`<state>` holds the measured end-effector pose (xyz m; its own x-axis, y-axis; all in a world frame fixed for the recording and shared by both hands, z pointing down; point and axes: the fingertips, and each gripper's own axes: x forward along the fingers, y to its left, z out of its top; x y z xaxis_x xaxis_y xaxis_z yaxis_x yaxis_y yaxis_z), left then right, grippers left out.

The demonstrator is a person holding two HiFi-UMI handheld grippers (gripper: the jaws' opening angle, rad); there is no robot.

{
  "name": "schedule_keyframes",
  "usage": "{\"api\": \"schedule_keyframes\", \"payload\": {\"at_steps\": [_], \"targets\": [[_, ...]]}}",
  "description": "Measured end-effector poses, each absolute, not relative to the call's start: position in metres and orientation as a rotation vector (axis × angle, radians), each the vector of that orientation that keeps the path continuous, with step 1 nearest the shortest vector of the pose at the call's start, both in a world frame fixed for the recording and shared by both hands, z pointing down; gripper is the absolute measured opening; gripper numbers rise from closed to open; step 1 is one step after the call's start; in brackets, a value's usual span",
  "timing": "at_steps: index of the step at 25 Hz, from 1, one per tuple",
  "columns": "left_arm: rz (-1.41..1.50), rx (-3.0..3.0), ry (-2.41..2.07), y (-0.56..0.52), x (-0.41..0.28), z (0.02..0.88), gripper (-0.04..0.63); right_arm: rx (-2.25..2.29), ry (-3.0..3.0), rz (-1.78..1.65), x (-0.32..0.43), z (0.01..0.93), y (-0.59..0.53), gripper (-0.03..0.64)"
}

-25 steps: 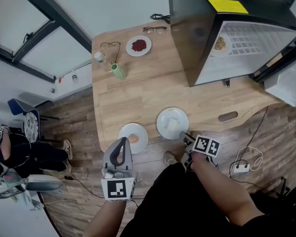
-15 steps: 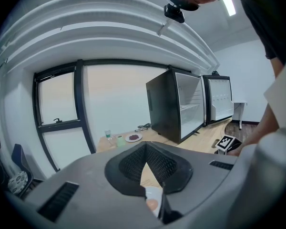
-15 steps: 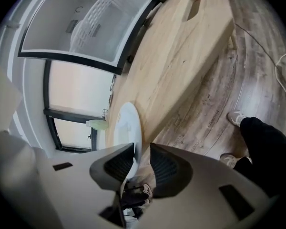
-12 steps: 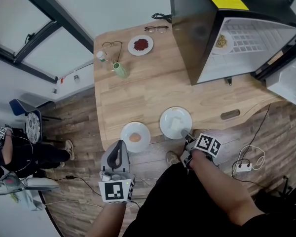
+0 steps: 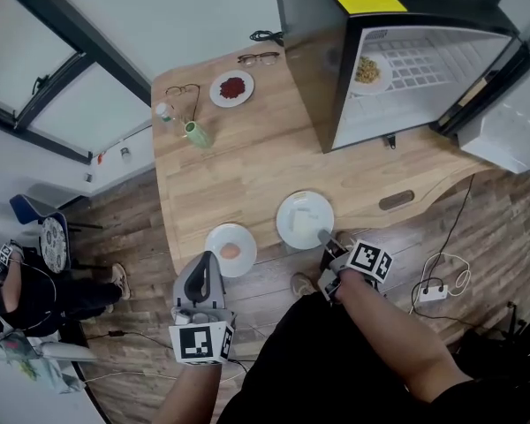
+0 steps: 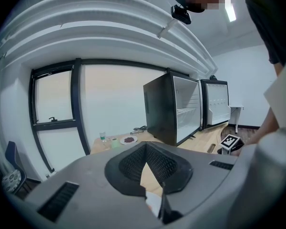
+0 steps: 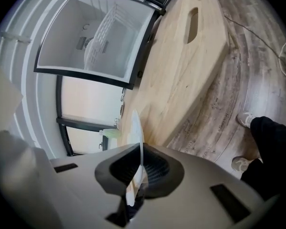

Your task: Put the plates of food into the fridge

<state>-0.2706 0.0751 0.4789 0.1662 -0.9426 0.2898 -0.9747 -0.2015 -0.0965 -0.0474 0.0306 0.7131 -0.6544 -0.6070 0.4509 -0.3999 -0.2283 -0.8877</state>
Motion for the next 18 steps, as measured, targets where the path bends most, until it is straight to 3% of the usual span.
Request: {"api": "schedule_keyframes", "payload": {"at_steps": [18], "targets": [[0.349,2.437,-1.858,0.043,-0.225,0.457,0.003,-1.220,1.821,-1.880,0.007,0.649,0.011,0.031]]}}
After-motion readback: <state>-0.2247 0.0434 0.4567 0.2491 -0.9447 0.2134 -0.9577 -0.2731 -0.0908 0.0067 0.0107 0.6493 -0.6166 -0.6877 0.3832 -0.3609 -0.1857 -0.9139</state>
